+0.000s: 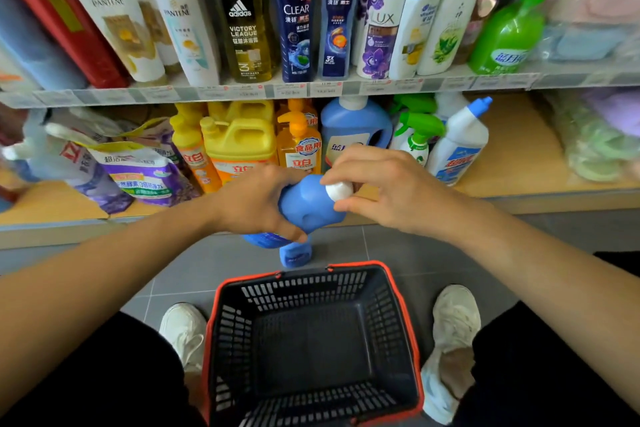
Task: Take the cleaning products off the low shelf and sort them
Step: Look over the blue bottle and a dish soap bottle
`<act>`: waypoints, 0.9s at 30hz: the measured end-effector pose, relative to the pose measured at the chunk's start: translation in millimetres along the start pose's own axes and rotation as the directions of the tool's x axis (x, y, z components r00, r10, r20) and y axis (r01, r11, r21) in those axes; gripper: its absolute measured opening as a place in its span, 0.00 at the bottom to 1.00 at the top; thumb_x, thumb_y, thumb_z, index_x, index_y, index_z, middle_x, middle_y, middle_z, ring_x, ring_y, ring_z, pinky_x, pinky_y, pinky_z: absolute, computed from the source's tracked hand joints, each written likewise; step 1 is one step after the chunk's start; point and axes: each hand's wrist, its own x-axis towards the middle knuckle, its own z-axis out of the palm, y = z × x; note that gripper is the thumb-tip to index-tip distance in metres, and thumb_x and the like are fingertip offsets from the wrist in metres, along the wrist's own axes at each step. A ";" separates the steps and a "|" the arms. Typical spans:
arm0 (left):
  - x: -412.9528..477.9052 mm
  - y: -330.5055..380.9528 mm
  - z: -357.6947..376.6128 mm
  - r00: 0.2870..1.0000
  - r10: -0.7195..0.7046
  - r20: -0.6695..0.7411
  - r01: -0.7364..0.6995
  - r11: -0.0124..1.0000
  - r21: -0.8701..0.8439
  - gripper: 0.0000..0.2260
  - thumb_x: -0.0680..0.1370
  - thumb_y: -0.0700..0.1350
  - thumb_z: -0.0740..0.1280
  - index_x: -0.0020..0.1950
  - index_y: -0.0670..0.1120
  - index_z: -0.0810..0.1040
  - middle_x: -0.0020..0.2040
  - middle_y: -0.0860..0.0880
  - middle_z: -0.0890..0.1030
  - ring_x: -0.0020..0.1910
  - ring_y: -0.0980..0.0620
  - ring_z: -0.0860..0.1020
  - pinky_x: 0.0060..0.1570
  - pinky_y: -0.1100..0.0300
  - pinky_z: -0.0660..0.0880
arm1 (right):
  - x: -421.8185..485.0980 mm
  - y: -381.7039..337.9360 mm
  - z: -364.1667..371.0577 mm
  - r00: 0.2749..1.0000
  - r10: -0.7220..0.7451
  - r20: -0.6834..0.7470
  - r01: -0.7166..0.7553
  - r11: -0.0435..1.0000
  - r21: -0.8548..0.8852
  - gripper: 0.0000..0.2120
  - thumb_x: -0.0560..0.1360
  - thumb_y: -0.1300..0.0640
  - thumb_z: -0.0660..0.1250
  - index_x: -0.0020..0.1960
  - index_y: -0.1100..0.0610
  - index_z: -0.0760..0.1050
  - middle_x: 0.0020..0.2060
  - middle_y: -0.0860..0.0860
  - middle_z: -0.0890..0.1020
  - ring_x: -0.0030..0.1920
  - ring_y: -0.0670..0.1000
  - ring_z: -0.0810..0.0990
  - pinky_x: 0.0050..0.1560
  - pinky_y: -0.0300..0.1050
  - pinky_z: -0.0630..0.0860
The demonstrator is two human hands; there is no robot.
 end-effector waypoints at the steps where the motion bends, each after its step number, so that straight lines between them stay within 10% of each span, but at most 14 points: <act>1: 0.4 -2.4 0.5 0.999 -0.006 0.032 0.009 0.997 -0.079 0.25 0.64 0.47 0.84 0.57 0.45 0.81 0.48 0.49 0.84 0.45 0.47 0.81 0.45 0.48 0.77 | 0.4 -0.1 -1.4 0.998 -0.054 0.015 0.055 0.997 -0.058 0.09 0.72 0.64 0.76 0.52 0.62 0.82 0.49 0.54 0.82 0.46 0.56 0.80 0.46 0.56 0.77; 8: -1.3 -7.9 15.9 0.999 -0.045 0.022 0.049 0.968 -0.248 0.27 0.64 0.43 0.84 0.61 0.46 0.80 0.52 0.50 0.84 0.51 0.49 0.82 0.51 0.48 0.79 | 3.2 1.7 -0.1 0.986 0.160 0.041 -0.162 0.985 0.056 0.13 0.69 0.61 0.78 0.52 0.57 0.83 0.46 0.48 0.81 0.42 0.46 0.79 0.47 0.52 0.78; 21: -7.4 -0.4 24.0 0.931 -0.016 -0.364 0.095 0.975 0.199 0.28 0.66 0.54 0.80 0.64 0.54 0.79 0.45 0.49 0.85 0.41 0.42 0.81 0.37 0.50 0.76 | -1.1 9.4 10.0 0.887 0.455 0.081 -0.462 0.880 0.110 0.11 0.75 0.51 0.73 0.53 0.55 0.77 0.34 0.49 0.81 0.35 0.48 0.81 0.42 0.51 0.79; 27: -6.2 13.2 21.4 0.946 -0.049 -0.320 0.084 0.992 0.096 0.19 0.62 0.56 0.81 0.44 0.57 0.74 0.32 0.53 0.76 0.32 0.46 0.75 0.29 0.53 0.70 | -0.5 0.0 29.8 0.831 0.537 -0.145 -0.491 0.831 0.260 0.17 0.79 0.49 0.69 0.43 0.62 0.72 0.28 0.53 0.72 0.30 0.47 0.66 0.34 0.45 0.64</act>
